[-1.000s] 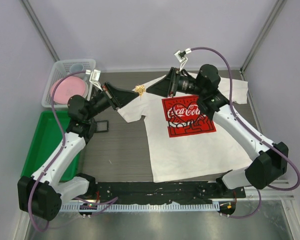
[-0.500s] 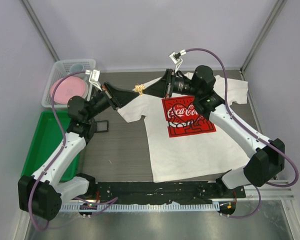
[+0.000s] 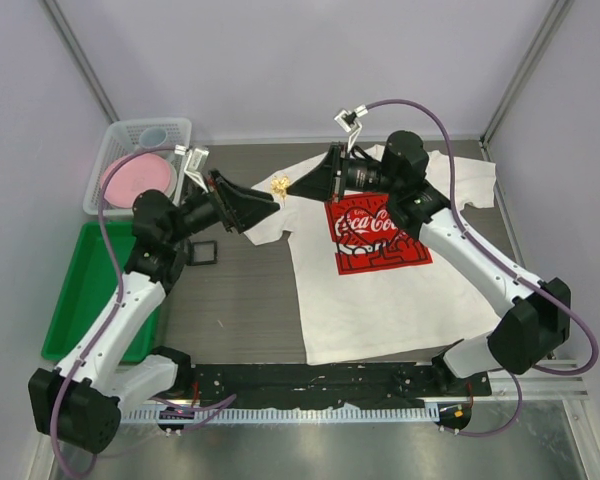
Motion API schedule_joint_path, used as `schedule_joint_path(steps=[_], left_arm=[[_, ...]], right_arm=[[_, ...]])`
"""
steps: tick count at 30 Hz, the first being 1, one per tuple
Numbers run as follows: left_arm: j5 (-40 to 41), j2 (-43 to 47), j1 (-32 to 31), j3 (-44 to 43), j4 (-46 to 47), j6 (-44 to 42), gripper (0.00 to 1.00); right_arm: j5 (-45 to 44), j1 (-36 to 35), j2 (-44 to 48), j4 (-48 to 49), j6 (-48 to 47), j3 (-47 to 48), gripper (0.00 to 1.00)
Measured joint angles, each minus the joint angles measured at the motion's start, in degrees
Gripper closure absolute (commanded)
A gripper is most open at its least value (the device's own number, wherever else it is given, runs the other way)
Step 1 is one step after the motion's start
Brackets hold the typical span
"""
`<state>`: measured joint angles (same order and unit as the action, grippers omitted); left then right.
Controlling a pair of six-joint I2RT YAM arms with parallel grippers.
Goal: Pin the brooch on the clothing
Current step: Pass from the left arm to the right, then pass from the right arm to the left
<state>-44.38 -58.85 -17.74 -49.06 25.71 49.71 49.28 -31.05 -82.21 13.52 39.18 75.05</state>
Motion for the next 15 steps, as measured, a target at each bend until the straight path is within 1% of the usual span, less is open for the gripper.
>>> schedule_joint_path(steps=[2,3,5,6,7,9,11,13,15], left_arm=[[-1.84,1.11,0.39,-2.01,-6.84,-6.14,0.37],[-3.19,1.25,0.7,-4.33,-12.2,-11.17,0.35],[-5.97,-0.24,1.25,-13.6,-28.0,-25.09,0.3],[-6.78,-1.07,1.38,-17.33,-34.18,-30.91,0.28],[-7.45,-2.29,1.42,-22.32,-42.36,-37.68,0.17],[-7.72,-5.6,1.44,-31.12,-55.49,-48.24,0.14],[-6.49,-8.35,1.42,-36.24,-64.63,-53.0,0.14],[-5.62,-10.58,1.46,-38.21,-70.58,-55.58,0.14],[-6.75,-12.02,1.64,-38.27,-74.77,-57.81,0.18]], right_arm=[[0.7,0.0,0.5,-2.82,-3.1,0.15,0.99],[1.14,0.0,0.87,-4.76,-5.2,0.31,0.99],[2.05,0.0,1.88,-8.81,-9.42,0.61,0.99],[2.38,0.0,2.4,-10.36,-11.3,0.61,0.99],[2.71,0.0,3.15,-12.33,-13.4,0.61,0.99],[3.37,0.0,4.46,-15.78,-17.38,0.63,0.99],[3.93,-0.02,5.4,-18.38,-20.92,0.63,0.99],[4.37,-0.02,5.75,-20.37,-23.32,0.63,0.99],[4.74,-0.17,5.77,-22.12,-25.73,0.63,0.99]])
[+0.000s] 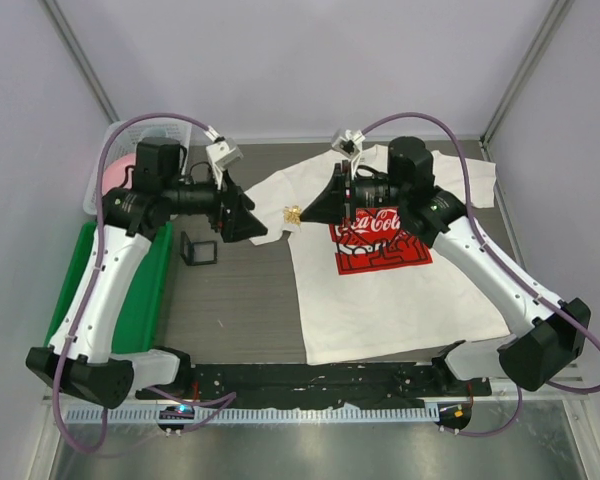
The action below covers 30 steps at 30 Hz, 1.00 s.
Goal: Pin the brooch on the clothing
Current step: Pass from the right arm to the left
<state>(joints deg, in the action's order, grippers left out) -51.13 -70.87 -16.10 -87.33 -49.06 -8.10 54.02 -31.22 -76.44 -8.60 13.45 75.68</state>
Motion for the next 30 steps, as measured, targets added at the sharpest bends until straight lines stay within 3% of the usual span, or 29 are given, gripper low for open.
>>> schedule_joint_path(steps=[3,9,21,30], left_arm=[[-4.72,-1.44,-0.07,1.03,-4.02,-2.1,0.26],[-11.26,-2.27,-2.56,5.29,-1.16,-0.79,0.26],[-10.36,-2.8,-9.77,7.78,6.75,4.9,0.44],[-8.46,-3.23,-11.37,7.8,7.28,4.72,0.46]], right_arm=[[0.22,-0.39,0.0,-2.95,-3.58,0.04,0.99],[0.52,-2.67,-0.07,-9.81,-10.82,1.38,0.99],[0.39,-5.68,-0.07,-16.46,-17.88,1.68,0.99],[0.31,-5.9,-0.07,-16.9,-18.16,1.68,0.99]])
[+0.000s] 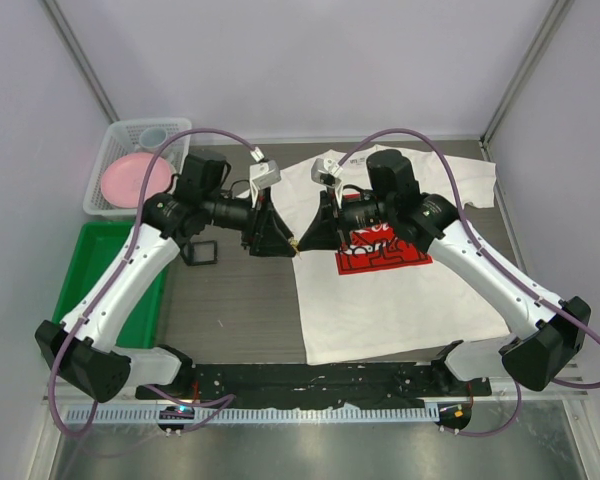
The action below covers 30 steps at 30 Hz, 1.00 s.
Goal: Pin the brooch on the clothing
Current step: Pass from the right arm to the left
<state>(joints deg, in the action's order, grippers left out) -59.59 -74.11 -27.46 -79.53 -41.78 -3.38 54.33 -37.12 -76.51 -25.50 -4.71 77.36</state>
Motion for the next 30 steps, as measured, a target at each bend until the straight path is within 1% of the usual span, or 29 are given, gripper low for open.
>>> schedule_joint_path(steps=[5,11,12,14,15,16,17,18,19,21,22,25,27,30], left_arm=[[0.7,-0.07,-0.72,0.2,0.0,-0.07,0.51],[1.51,-0.24,-1.16,0.22,0.0,-0.13,0.68],[1.51,-0.24,-1.16,0.22,-0.02,-0.15,0.73],[1.42,-0.24,-1.2,0.22,-0.02,-0.22,0.77],[1.36,-0.24,-1.29,0.22,-0.02,-0.2,0.81],[1.29,-0.24,-1.31,0.22,-0.02,-0.24,0.84],[1.22,-0.24,-1.36,0.22,-0.04,-0.26,0.86],[1.03,-0.26,-1.38,0.22,-0.04,-0.22,0.92],[0.92,-0.28,-1.38,0.22,-0.04,-0.26,0.95],[0.98,-0.42,-1.4,0.22,0.0,-0.22,1.0],[1.03,-0.55,-1.38,0.26,-0.02,0.09,1.0],[1.75,-1.01,-0.94,0.92,1.03,1.14,1.0],[2.58,-1.77,-0.2,1.11,1.33,2.08,1.0],[3.89,-4.39,1.66,0.94,1.51,3.3,1.0]], right_arm=[[-0.02,0.0,0.0,0.0,0.04,0.0,0.99],[-0.17,0.0,0.0,0.09,0.07,0.0,0.99],[-0.37,0.0,0.0,0.09,0.09,0.0,0.99],[-0.74,0.0,0.0,0.09,0.09,0.0,0.99],[-0.96,0.0,0.0,0.11,0.11,0.0,0.99],[-1.16,0.0,0.0,0.13,0.15,0.0,0.99],[-1.38,0.0,0.0,0.13,0.22,0.0,0.95],[-1.81,0.0,0.0,0.17,0.26,0.0,0.89],[-2.12,0.0,0.0,0.17,0.37,0.0,0.71],[-2.71,0.0,0.0,0.13,0.83,0.0,0.56],[-3.21,0.07,0.0,0.33,0.98,0.0,0.46],[-4.48,1.88,0.0,0.72,2.14,0.0,0.39],[-5.27,4.42,-0.02,1.03,2.62,0.0,0.38],[-7.65,10.56,-0.79,1.11,2.89,0.74,0.38]])
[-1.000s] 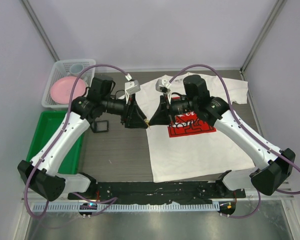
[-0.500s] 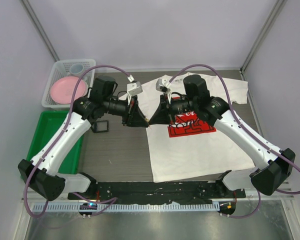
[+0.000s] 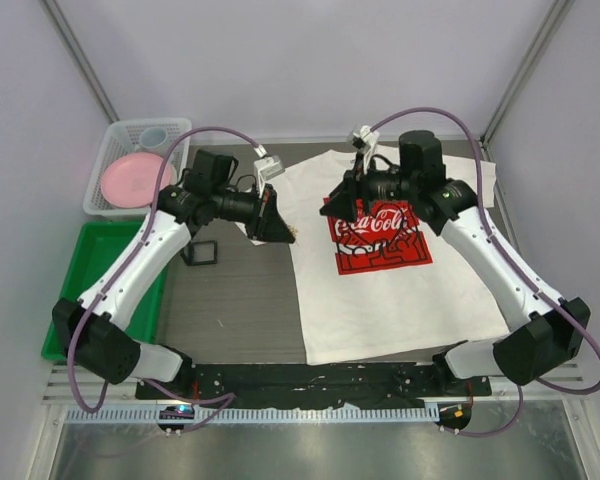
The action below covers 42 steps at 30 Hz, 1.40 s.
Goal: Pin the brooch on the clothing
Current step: Pass from the right arm to the left, then move the flattened clothing to the brooch box.
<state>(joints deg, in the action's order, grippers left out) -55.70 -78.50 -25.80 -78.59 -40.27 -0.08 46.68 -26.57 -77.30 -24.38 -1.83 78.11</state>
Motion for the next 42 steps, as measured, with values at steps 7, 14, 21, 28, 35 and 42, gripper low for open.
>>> schedule_joint_path(steps=[7,14,21,28,35,42], left_arm=[[3.61,-11.61,6.03,-5.11,0.07,4.57,1.0],[5.81,-18.1,10.78,-7.74,2.05,9.14,1.0],[6.29,-23.02,13.49,-7.78,4.46,12.87,1.0],[6.27,-23.98,14.78,-7.78,5.49,13.64,1.0],[6.25,-25.94,15.52,-7.78,7.26,14.6,1.0],[6.25,-27.17,15.69,-7.78,7.87,14.93,1.0]], right_arm=[[-8.31,3.56,-6.84,-1.79,-7.61,1.62,0.46],[-18.23,-2.03,-16.44,-2.64,-16.06,1.55,0.49],[-25.86,-8.0,-27.3,-0.31,-21.27,1.86,0.5],[-30.32,-8.15,-37.03,1.97,-24.04,5.4,0.51],[-31.98,-7.82,-41.86,3.32,-24.85,8.15,0.58],[-29.46,-7.82,-40.39,4.02,-25.35,3.41,0.62]])
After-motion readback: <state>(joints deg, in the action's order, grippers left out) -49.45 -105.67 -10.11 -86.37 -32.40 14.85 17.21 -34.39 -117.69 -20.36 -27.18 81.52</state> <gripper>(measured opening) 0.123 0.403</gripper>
